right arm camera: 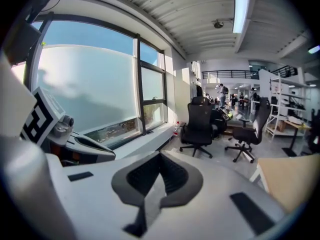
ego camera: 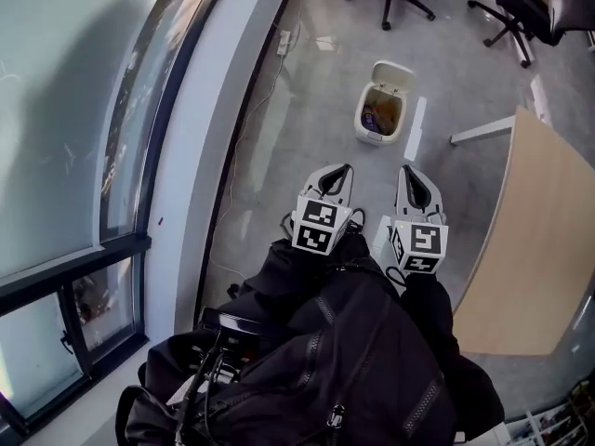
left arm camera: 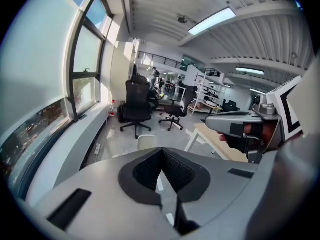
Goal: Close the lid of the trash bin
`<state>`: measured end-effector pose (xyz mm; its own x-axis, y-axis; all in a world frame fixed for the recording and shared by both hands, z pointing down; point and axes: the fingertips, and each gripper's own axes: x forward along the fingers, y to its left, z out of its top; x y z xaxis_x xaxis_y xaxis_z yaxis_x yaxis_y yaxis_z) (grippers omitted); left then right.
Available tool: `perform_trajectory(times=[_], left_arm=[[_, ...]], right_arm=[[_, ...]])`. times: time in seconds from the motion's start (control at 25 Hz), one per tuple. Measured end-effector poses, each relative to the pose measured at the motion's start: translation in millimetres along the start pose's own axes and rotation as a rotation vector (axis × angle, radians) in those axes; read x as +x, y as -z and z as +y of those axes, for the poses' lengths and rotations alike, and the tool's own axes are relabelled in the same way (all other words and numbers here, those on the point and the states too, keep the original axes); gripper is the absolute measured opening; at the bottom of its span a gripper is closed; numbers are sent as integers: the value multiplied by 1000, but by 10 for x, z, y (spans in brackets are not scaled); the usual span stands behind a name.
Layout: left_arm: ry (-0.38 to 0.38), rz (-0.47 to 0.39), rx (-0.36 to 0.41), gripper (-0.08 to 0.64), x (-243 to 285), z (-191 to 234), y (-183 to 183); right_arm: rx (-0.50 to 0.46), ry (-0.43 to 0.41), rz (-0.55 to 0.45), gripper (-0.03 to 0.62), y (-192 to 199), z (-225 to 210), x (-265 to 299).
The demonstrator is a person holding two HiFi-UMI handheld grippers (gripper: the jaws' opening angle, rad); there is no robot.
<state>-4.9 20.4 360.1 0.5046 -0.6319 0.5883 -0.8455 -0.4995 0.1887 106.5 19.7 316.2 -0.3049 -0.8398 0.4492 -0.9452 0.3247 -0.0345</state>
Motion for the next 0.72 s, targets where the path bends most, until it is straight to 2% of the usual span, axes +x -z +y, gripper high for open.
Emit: perform_trajectory(times=[0.32, 0.72], left_arm=[[-30, 94, -53, 2, 337, 328, 480], [-19, 256, -101, 0, 800, 612, 1196]], right_arm=[[-27, -87, 145, 3, 576, 213, 460], [-41, -180, 335, 3, 1377, 421, 849]])
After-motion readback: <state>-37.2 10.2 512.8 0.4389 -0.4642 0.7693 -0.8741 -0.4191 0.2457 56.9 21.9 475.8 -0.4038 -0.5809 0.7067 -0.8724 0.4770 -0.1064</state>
